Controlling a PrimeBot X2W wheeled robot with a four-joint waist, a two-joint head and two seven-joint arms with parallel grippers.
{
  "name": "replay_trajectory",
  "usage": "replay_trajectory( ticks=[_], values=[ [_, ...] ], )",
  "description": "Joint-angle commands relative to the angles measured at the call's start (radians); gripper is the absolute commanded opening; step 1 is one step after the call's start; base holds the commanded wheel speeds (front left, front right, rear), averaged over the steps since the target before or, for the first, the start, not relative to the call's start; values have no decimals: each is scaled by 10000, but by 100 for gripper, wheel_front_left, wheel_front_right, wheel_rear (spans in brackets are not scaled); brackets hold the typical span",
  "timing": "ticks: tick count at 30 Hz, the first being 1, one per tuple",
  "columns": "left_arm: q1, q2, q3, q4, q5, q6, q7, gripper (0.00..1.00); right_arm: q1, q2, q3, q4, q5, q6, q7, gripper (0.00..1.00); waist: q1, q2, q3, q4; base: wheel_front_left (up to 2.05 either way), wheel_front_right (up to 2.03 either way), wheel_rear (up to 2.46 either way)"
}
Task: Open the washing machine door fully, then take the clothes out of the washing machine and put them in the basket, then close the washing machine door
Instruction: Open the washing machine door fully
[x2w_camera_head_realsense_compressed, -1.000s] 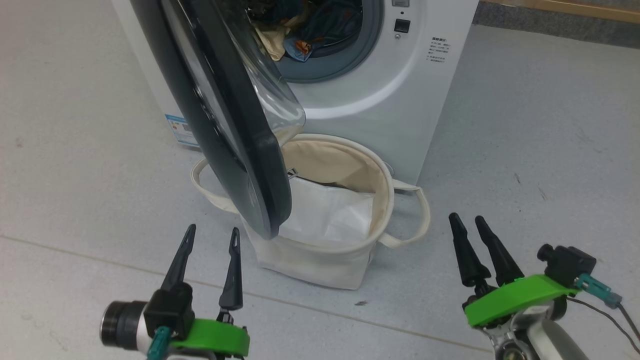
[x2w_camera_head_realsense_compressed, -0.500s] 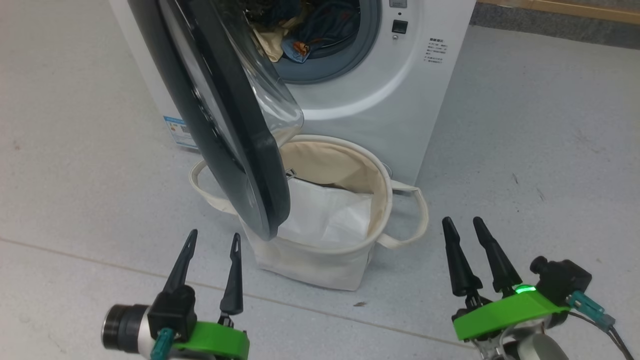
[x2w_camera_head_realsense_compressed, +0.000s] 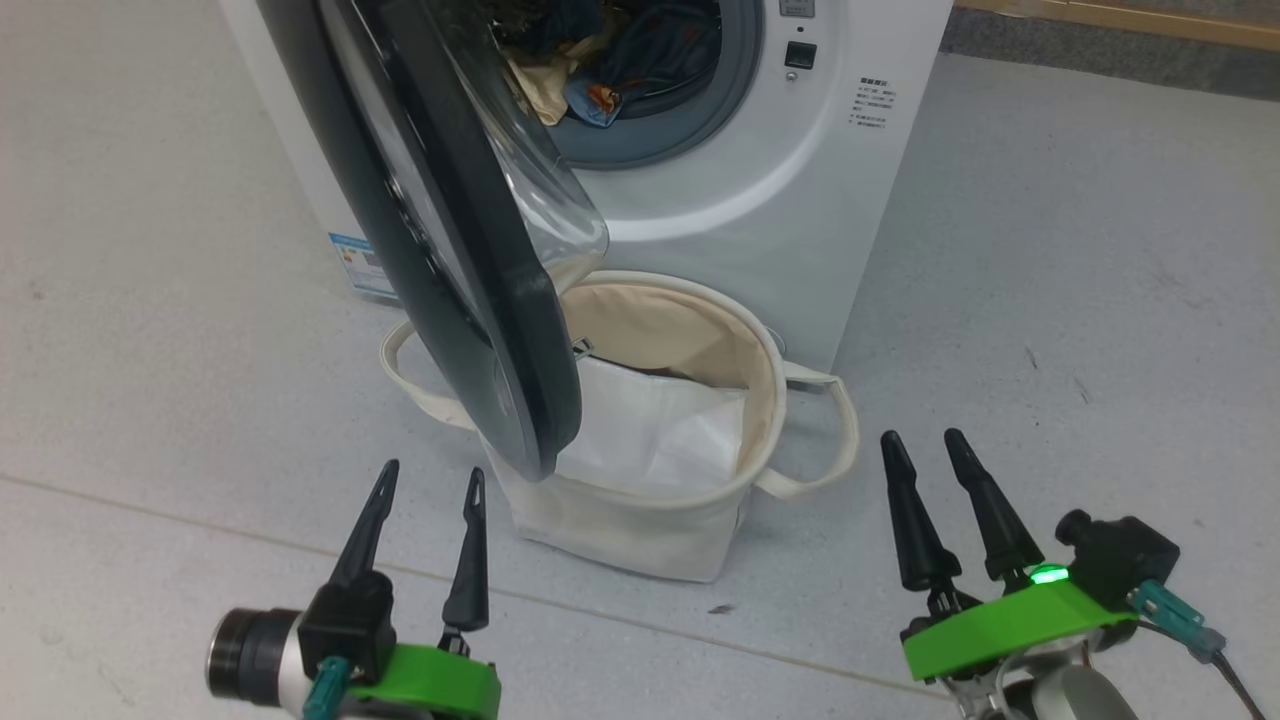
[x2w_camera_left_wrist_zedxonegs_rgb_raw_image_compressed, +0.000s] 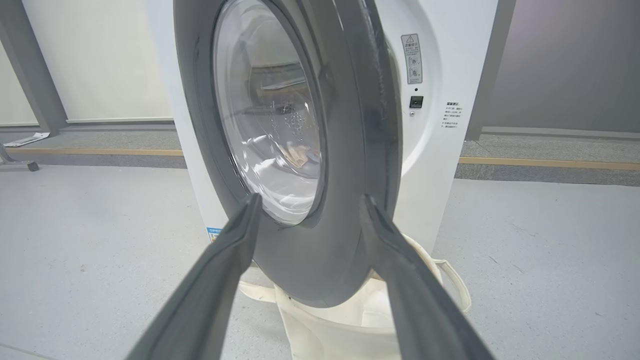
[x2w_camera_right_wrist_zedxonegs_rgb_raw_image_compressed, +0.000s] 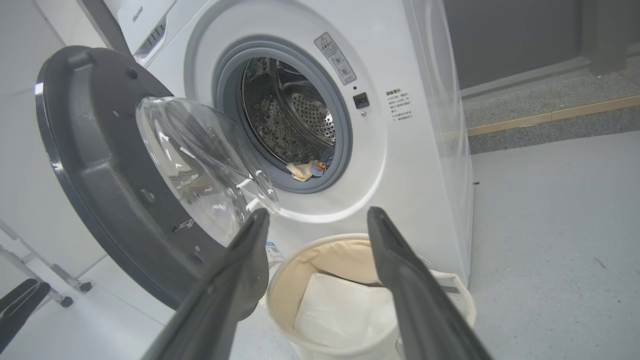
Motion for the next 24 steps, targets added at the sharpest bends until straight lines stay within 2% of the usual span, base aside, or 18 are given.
replay_trajectory(
  ticks=[1, 10, 20, 24],
  values=[
    [-211, 15, 310, -280, 119, -22, -49, 100, -131, 102, 189, -376, -235, 4, -122, 100, 0, -1, 5, 16, 0, 0, 0],
    [-213, 1, 300, -244, 139, -39, -49, 100, -50, 121, -382, -291, -822, 4, -122, 100, 0, -1, 7, 71, 0, 0, 0],
    [-269, -7, 337, -299, 158, -54, -49, 100, -49, 126, -500, -93, -700, 4, -122, 100, 0, -1, 111, 72, 0, 0, 0],
    [-472, -22, 409, -969, 51, -64, -49, 100, -161, 126, -521, -97, -643, 4, -122, 100, 0, -1, 281, 78, 0, 0, 0]
  ],
)
